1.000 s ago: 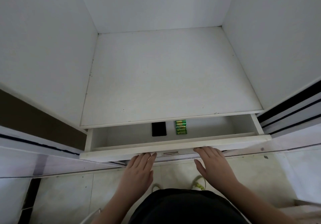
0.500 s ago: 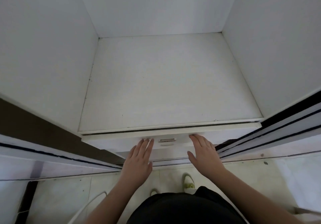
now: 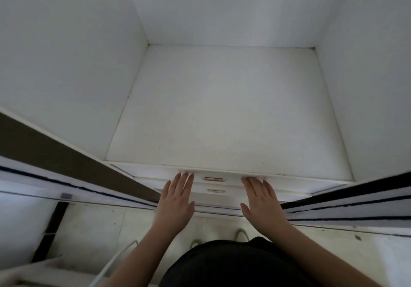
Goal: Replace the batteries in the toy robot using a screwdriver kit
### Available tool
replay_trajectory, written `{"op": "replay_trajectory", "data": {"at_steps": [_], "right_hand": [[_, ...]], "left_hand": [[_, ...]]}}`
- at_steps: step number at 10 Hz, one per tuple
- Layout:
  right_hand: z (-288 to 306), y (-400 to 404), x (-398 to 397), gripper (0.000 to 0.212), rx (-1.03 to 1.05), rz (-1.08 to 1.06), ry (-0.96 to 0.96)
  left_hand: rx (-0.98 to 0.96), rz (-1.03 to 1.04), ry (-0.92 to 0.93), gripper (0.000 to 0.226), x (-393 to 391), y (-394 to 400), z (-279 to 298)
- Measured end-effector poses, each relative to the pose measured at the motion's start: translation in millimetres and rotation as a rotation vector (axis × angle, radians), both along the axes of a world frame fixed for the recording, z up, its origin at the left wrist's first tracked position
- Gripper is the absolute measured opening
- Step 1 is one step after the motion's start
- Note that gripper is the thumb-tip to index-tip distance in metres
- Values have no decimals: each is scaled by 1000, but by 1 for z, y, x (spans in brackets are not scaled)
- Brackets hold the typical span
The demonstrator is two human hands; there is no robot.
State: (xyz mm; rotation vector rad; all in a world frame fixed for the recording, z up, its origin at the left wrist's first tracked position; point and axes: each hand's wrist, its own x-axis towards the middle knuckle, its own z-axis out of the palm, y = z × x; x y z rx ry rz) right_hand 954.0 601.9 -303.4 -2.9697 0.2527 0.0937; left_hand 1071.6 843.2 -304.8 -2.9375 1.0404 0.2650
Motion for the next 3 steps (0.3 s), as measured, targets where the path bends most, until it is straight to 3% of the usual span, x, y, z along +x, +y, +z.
{"op": "replay_trajectory", "data": {"at_steps": [3], "right_hand": [[16,2,-3,72,67,246,-115]], "left_hand": [[-39,162,-102,75,-32,-6,18]]}}
